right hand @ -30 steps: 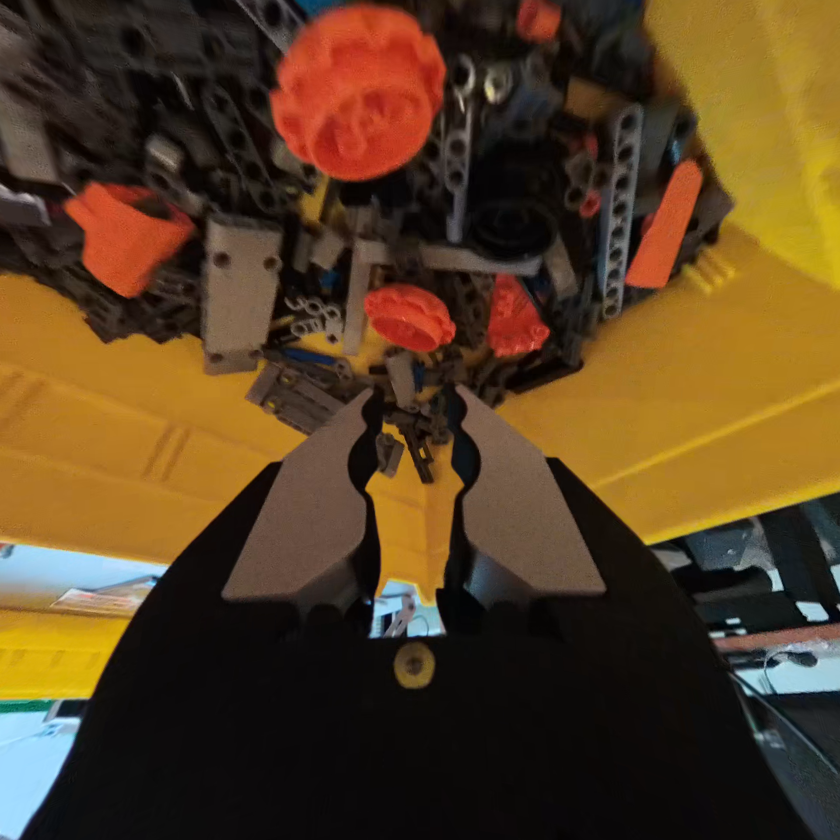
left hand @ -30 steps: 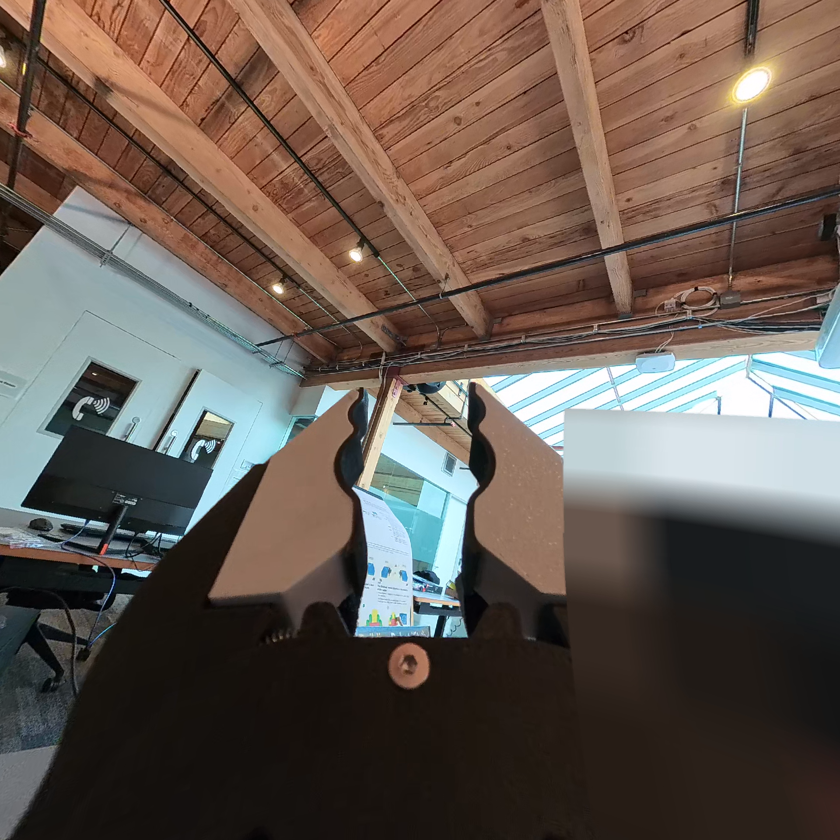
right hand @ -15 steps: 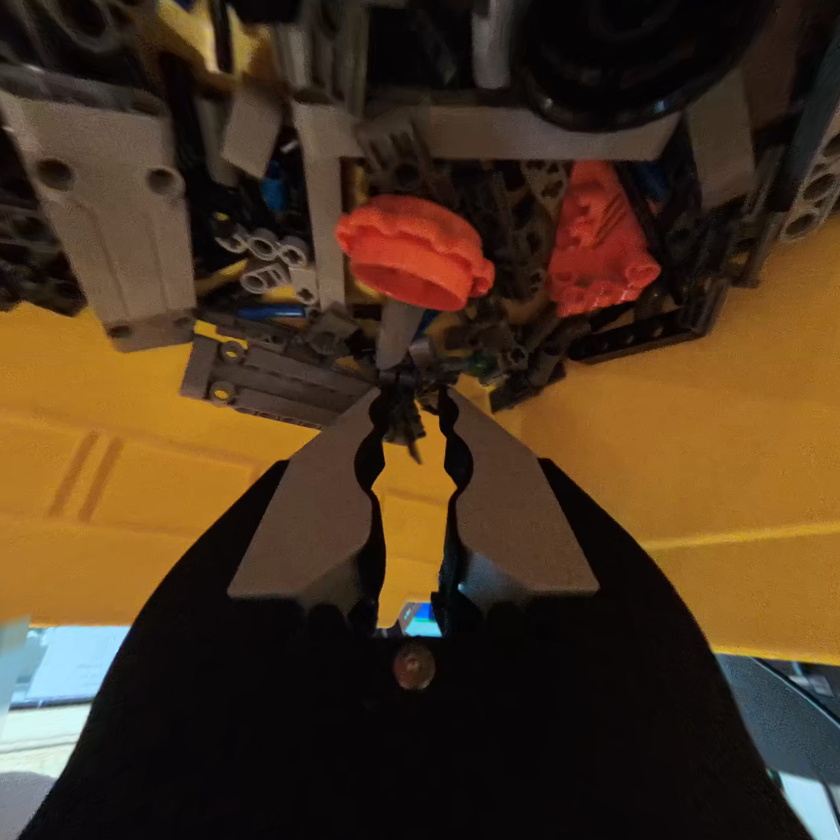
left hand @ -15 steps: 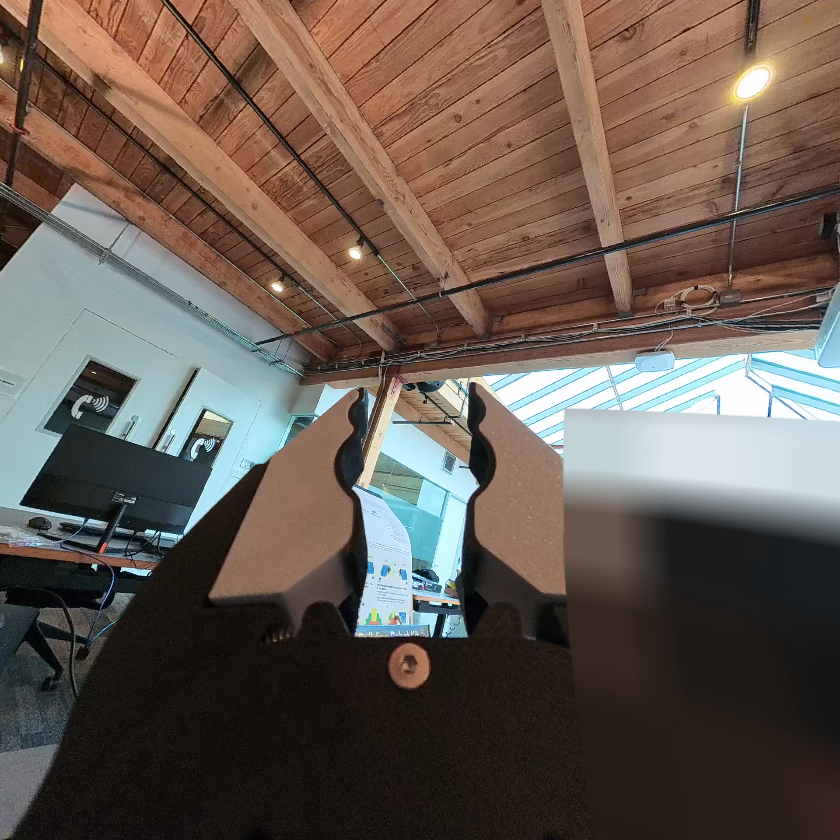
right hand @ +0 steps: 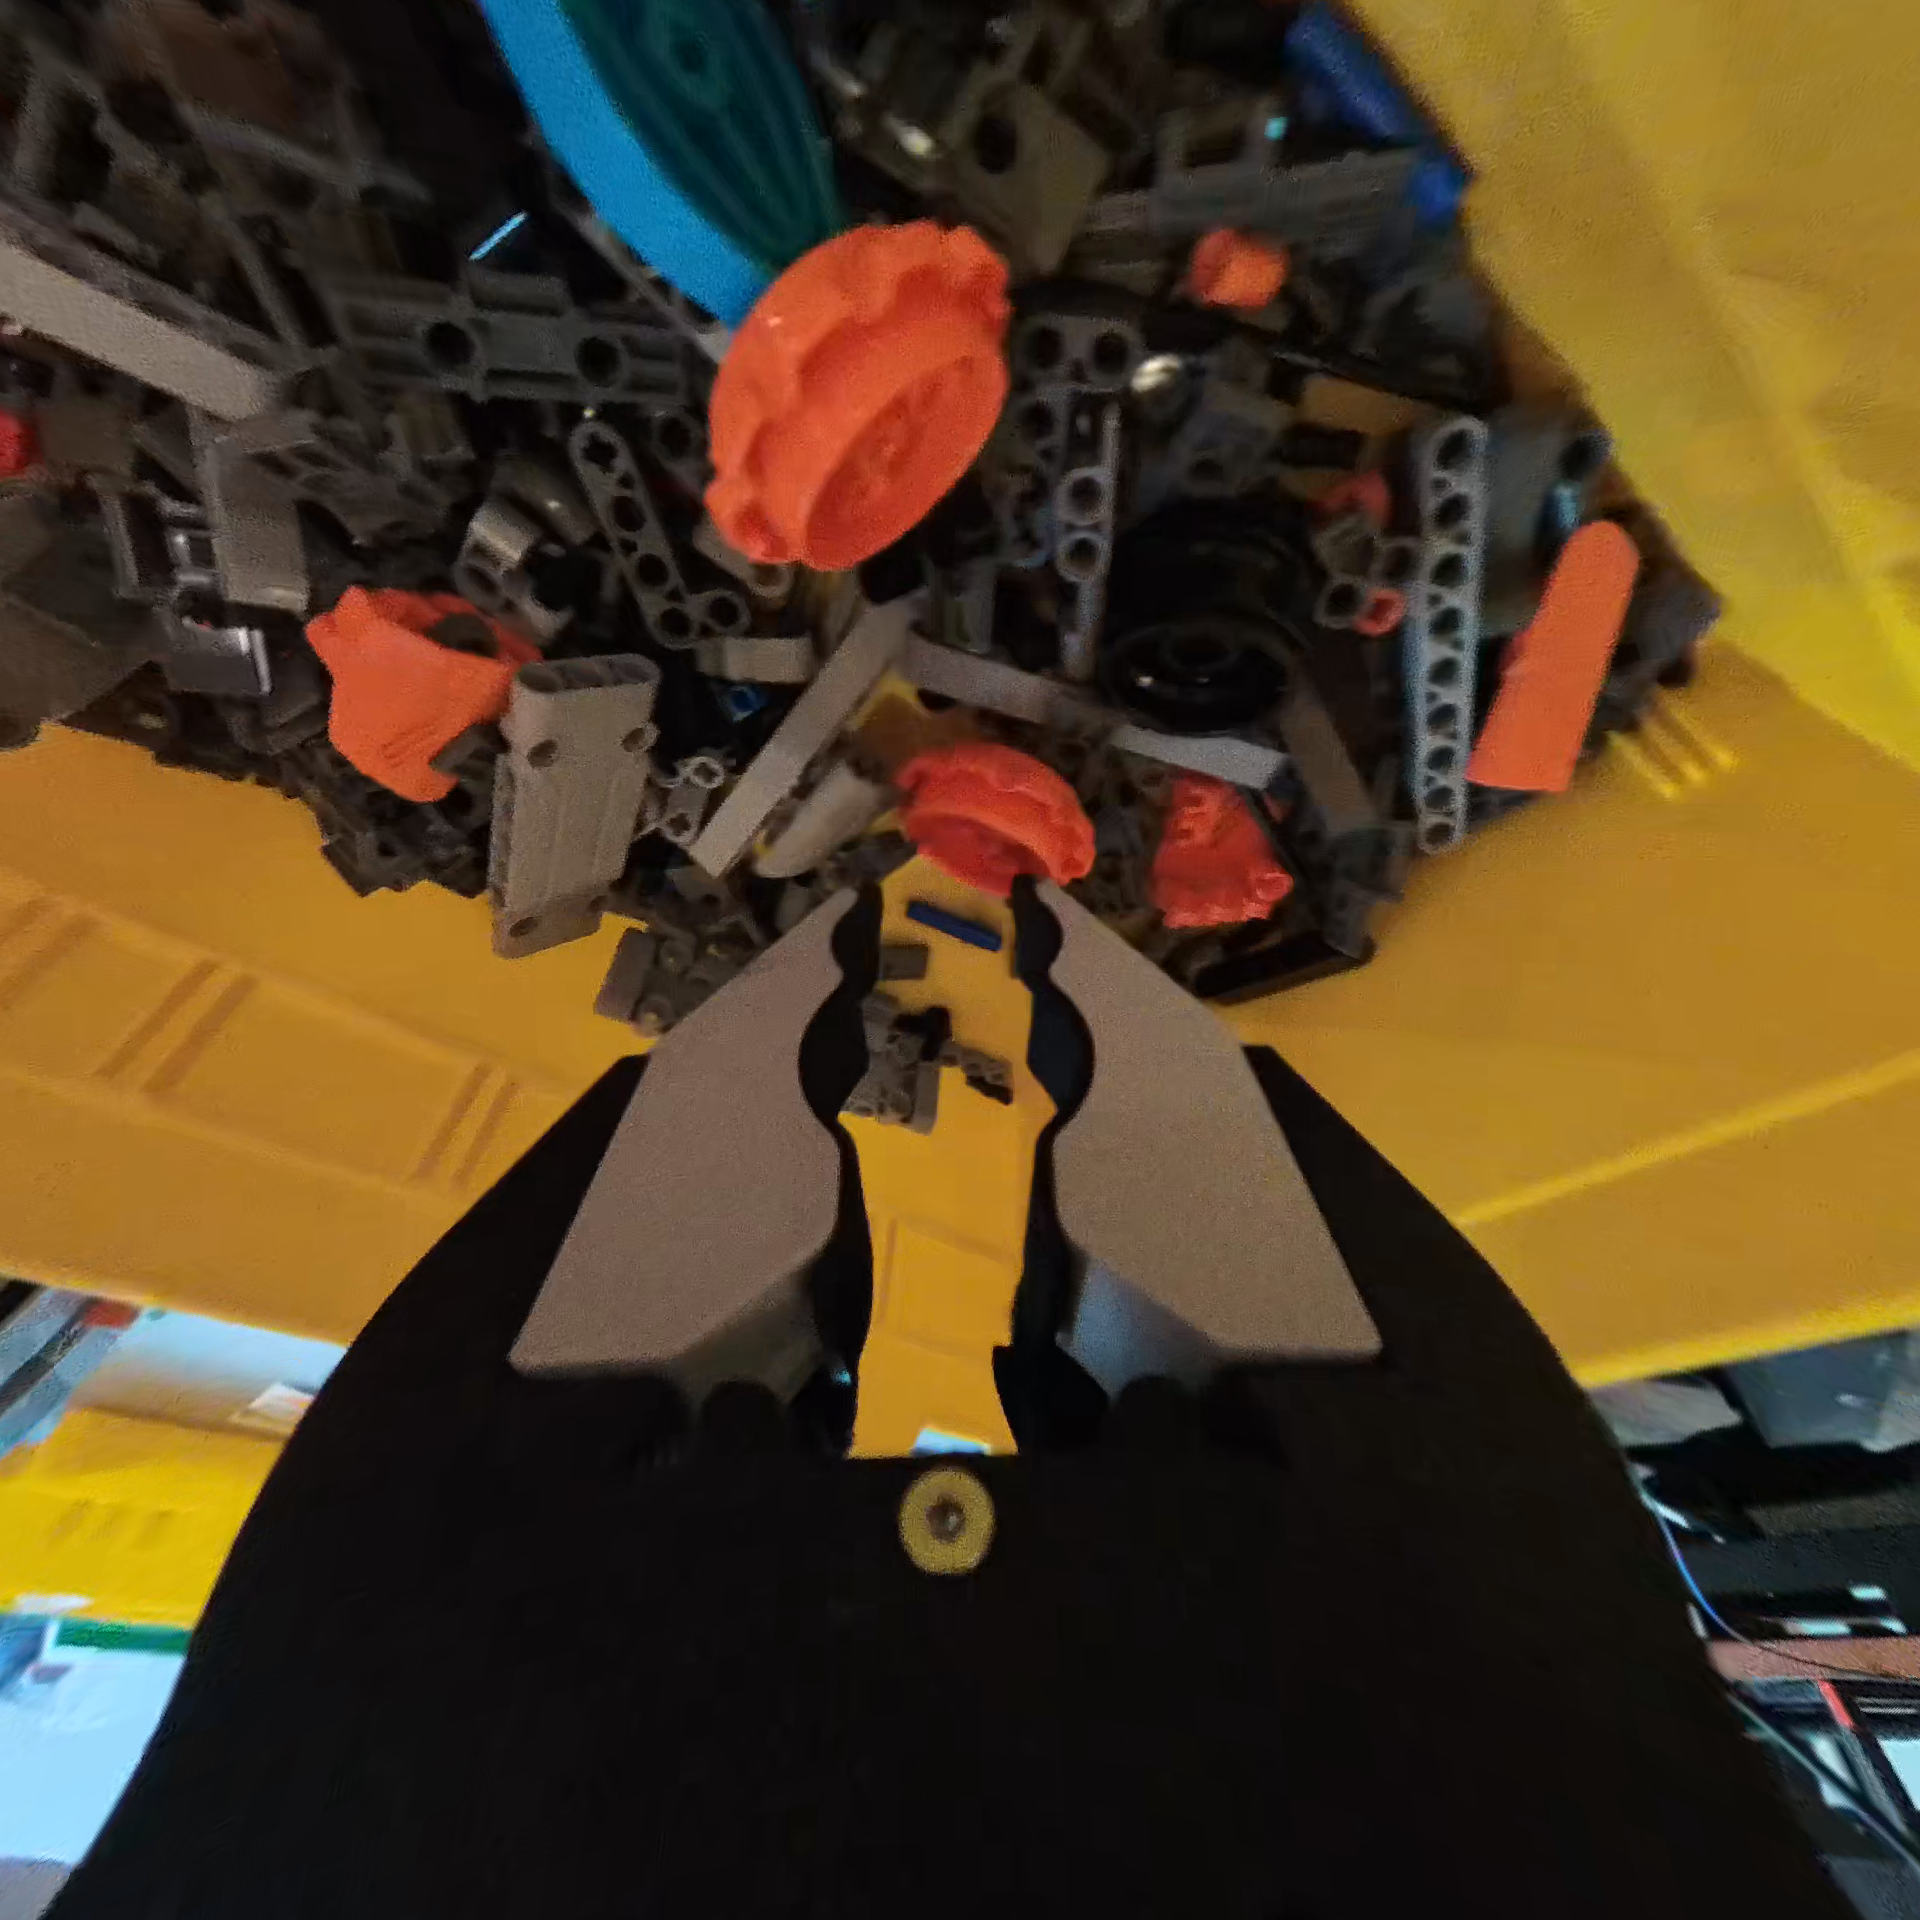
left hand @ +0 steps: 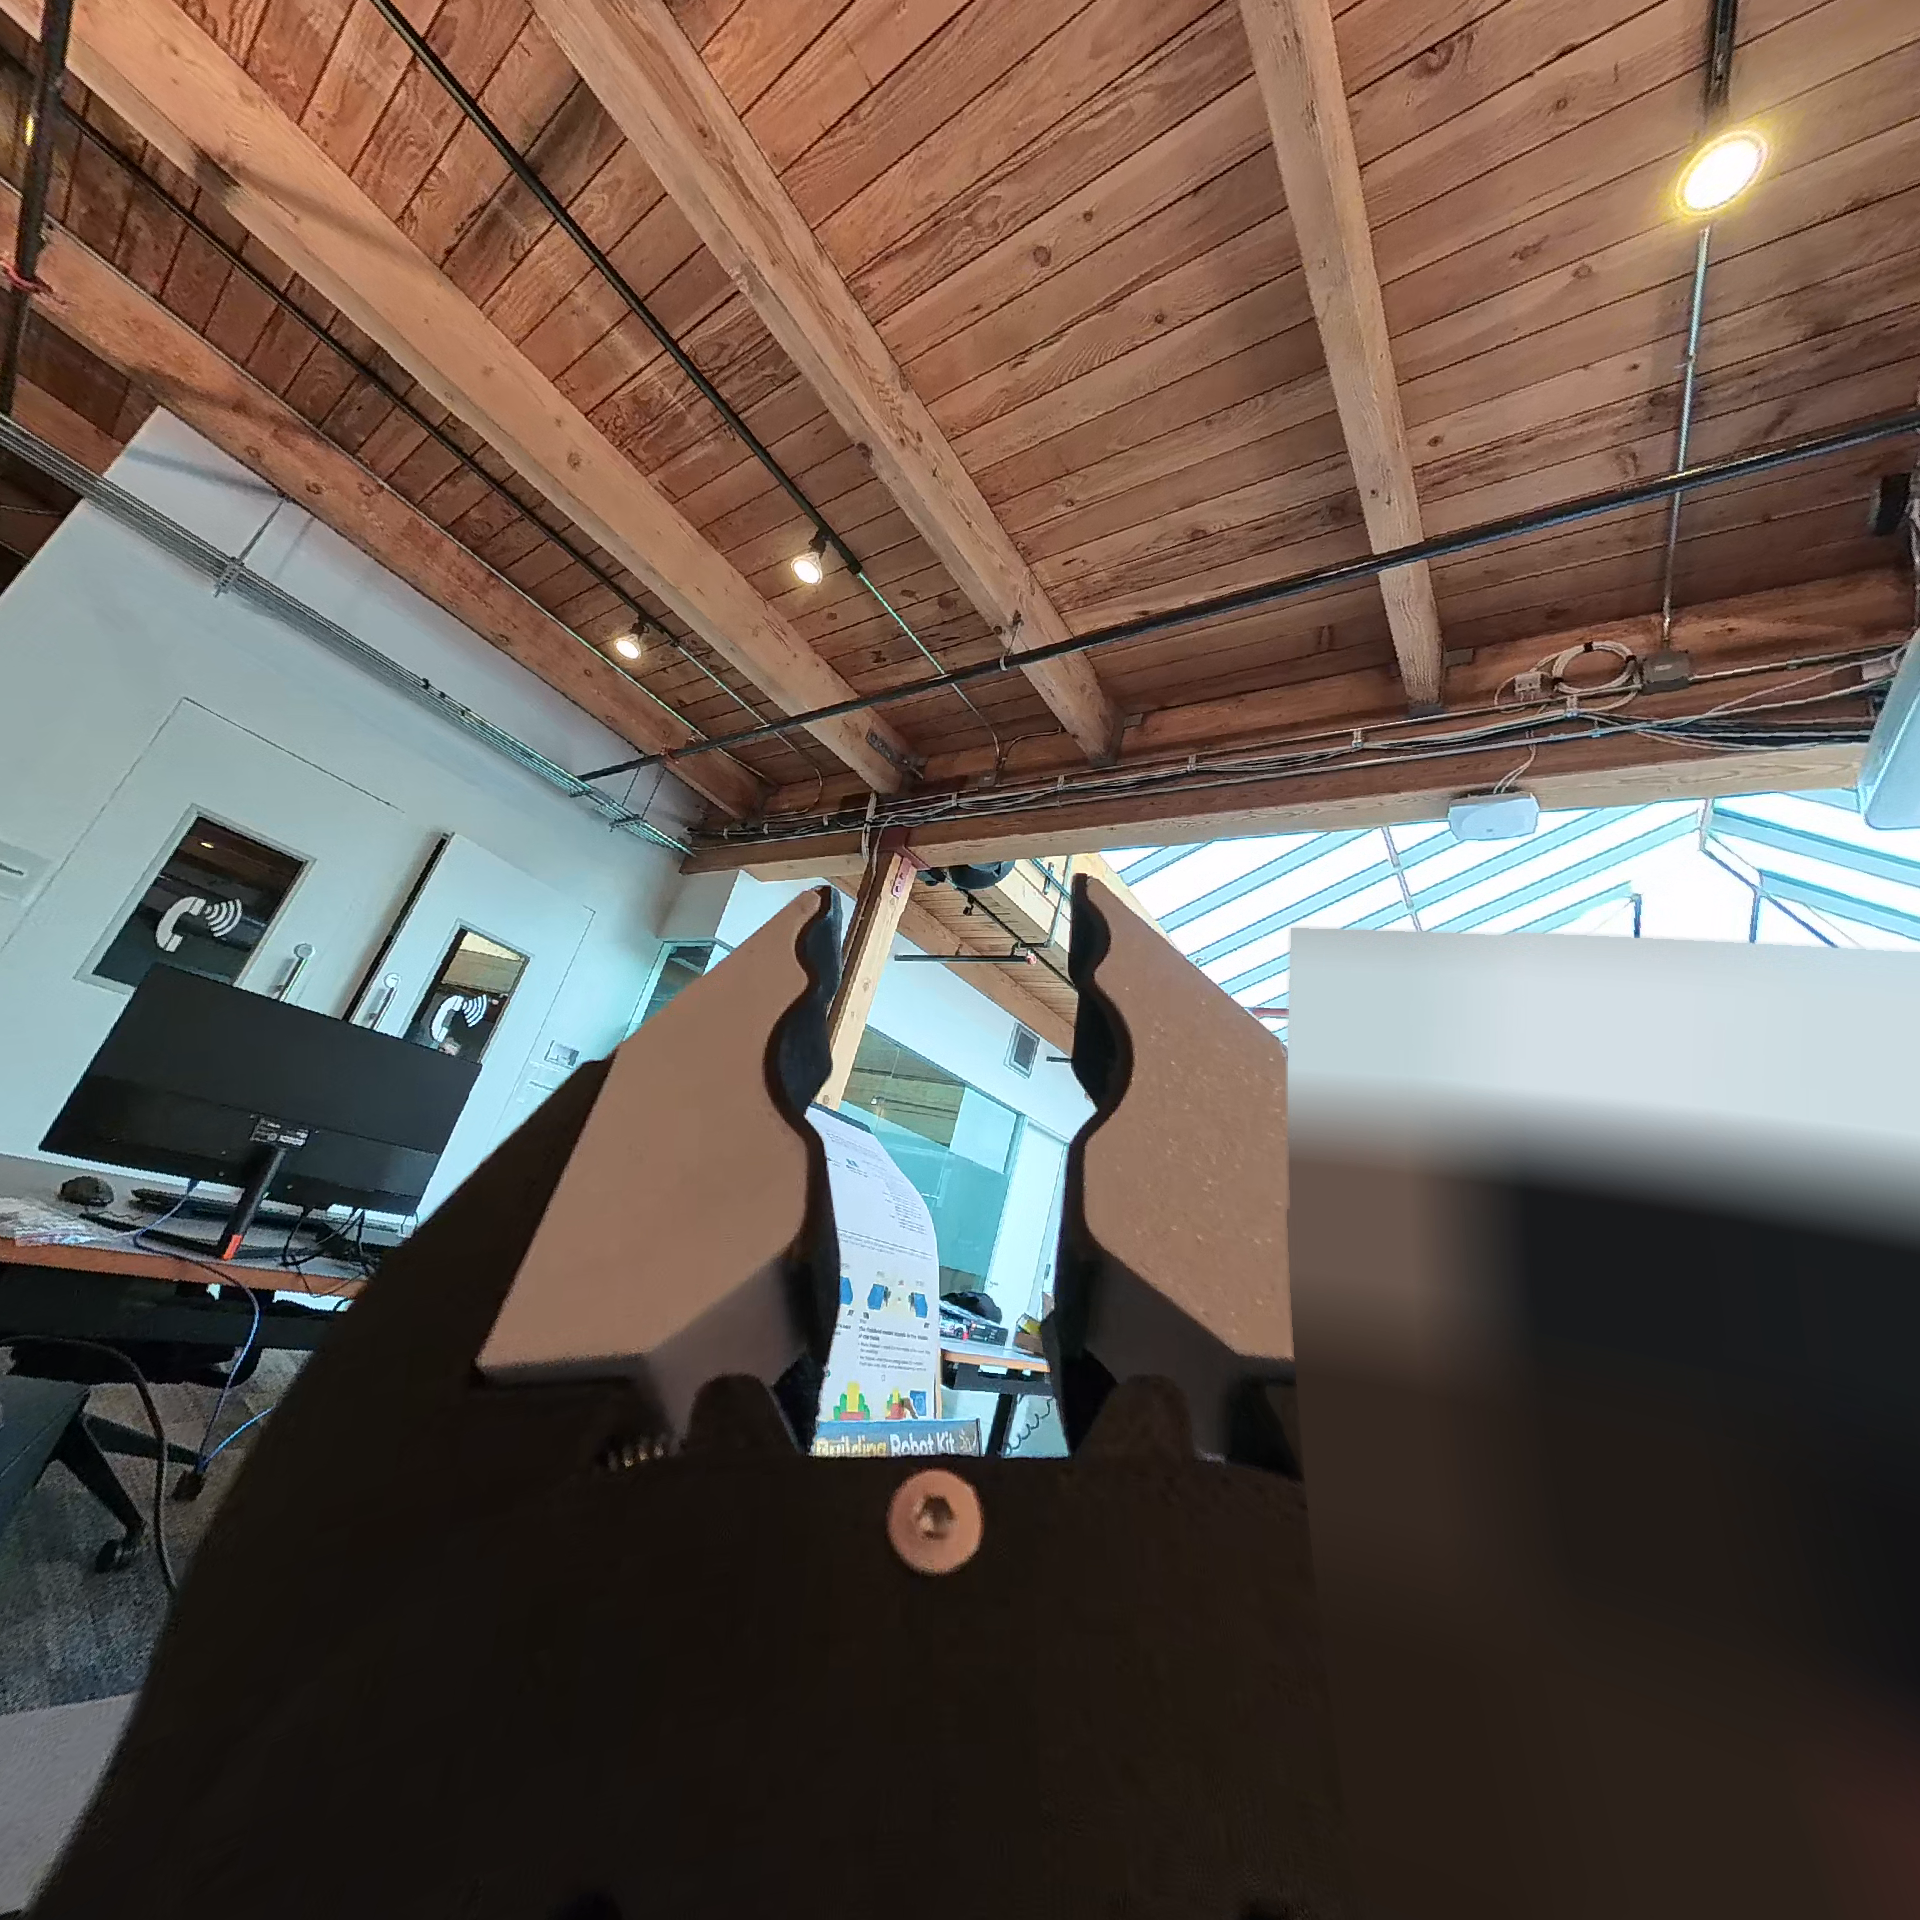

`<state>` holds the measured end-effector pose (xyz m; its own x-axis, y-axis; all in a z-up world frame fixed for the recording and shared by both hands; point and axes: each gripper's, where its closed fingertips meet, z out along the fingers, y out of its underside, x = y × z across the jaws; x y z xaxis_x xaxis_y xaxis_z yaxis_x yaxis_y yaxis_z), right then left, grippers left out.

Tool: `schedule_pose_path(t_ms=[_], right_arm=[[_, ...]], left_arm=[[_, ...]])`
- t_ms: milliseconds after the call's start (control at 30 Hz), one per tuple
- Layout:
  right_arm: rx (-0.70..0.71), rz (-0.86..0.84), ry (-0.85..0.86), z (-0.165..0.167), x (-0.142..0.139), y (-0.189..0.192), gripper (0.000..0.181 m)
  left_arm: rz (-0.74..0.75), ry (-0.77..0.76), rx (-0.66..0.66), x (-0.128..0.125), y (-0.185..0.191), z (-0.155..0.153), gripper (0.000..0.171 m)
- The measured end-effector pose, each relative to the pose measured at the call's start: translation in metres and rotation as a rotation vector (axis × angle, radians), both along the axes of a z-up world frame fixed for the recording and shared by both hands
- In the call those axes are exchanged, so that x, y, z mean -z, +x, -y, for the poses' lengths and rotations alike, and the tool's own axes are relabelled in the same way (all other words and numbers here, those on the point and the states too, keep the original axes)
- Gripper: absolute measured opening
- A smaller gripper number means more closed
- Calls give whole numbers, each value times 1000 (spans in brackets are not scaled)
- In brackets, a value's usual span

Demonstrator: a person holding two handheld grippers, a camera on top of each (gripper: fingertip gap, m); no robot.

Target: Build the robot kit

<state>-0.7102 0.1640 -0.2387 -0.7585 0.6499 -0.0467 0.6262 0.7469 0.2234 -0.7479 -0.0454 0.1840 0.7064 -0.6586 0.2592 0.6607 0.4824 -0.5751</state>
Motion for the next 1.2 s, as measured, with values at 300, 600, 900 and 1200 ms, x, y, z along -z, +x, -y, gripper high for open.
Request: schedule_pose_path(t_ms=[300, 600, 900, 1200], right_arm=[[47, -137, 144, -50, 5, -19, 28], [285, -205, 73, -37, 18, -42, 28], [322, -282, 68, -32, -6, -51, 29], [328, -382, 38, -21, 11, -92, 38]], left_arm=[[5, 7, 2, 0, -2, 2, 42], [-8, -4, 4, 0, 3, -3, 42], [-7, 0, 0, -1, 4, -1, 42], [-7, -4, 6, -1, 4, -4, 42]])
